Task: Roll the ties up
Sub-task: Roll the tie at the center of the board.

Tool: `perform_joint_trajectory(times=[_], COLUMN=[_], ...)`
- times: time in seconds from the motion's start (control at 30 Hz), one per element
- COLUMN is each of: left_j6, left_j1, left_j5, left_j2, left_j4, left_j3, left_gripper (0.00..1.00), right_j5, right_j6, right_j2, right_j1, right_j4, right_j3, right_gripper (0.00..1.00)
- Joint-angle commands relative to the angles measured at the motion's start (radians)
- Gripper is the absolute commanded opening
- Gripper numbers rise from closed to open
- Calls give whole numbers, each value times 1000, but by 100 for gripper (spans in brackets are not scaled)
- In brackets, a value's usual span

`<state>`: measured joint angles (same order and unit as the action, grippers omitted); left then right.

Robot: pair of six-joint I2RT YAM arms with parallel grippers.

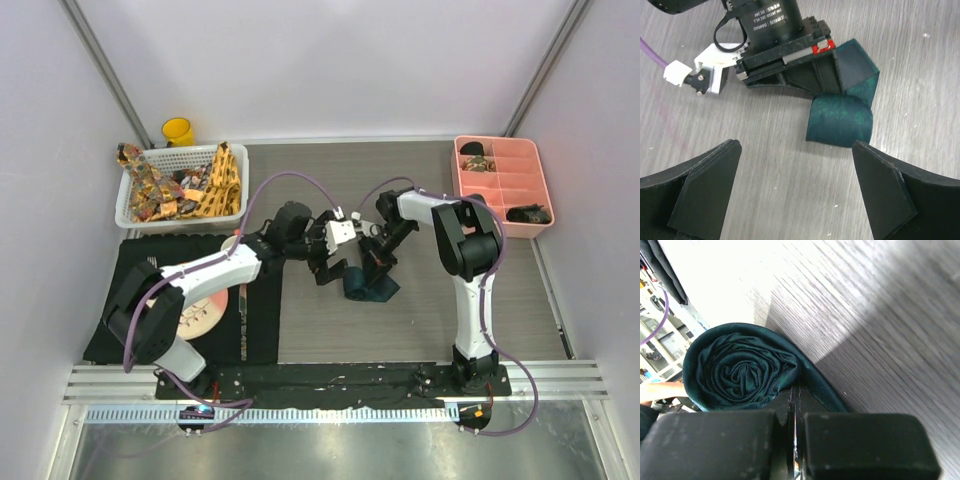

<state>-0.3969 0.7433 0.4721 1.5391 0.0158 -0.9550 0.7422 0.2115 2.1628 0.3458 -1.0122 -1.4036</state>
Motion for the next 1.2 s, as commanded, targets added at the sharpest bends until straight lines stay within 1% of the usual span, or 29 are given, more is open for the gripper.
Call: perform_joint_trajectory(times=[0.0, 0.17, 0.3, 0.47, 0.57, 0.67, 0.7, 0.73, 0.77, 0.8, 0.87, 0.9, 1.0, 1.17], left_j6=[84, 151, 197, 231, 234, 190, 159, 97, 72, 57, 20, 15, -37, -57], left_j1=[1, 22, 25, 39, 48, 51, 50, 50, 53, 53, 53, 53, 54, 54], left_j5=[72, 74, 68, 56, 48, 51, 63, 95, 103, 105, 112, 114, 134, 77], left_j2=[24, 90, 131, 187, 228, 251, 248, 243, 237, 231, 219, 214, 205, 237], left_j4=[-100, -197, -270, -336, -349, -324, -304, -263, -248, -232, -168, -157, -103, -30], left_j3=[5, 22, 44, 48, 44, 47, 48, 61, 70, 76, 79, 81, 91, 70], left_gripper=[100, 99, 93, 89, 84, 72, 65, 62, 59, 51, 43, 36, 28, 27], right_j5=[-153, -165, -170, -172, -172, -176, -176, -176, -176, -176, -173, -173, -184, -169], right_j6=[62, 60, 62, 58, 65, 74, 75, 77, 78, 80, 80, 78, 83, 78], right_j2=[60, 77, 88, 95, 97, 101, 104, 104, 109, 111, 120, 121, 127, 124], right_j1=[18, 21, 19, 21, 18, 19, 19, 21, 18, 19, 19, 19, 18, -30], right_j4=[109, 110, 107, 98, 90, 81, 80, 80, 77, 75, 69, 69, 57, -18], right_j3=[-34, -77, -100, -123, -130, -138, -140, -144, -147, -150, -162, -167, -195, -290], right_gripper=[1, 1, 1, 1, 1, 1, 1, 1, 1, 1, 3, 3, 6, 18])
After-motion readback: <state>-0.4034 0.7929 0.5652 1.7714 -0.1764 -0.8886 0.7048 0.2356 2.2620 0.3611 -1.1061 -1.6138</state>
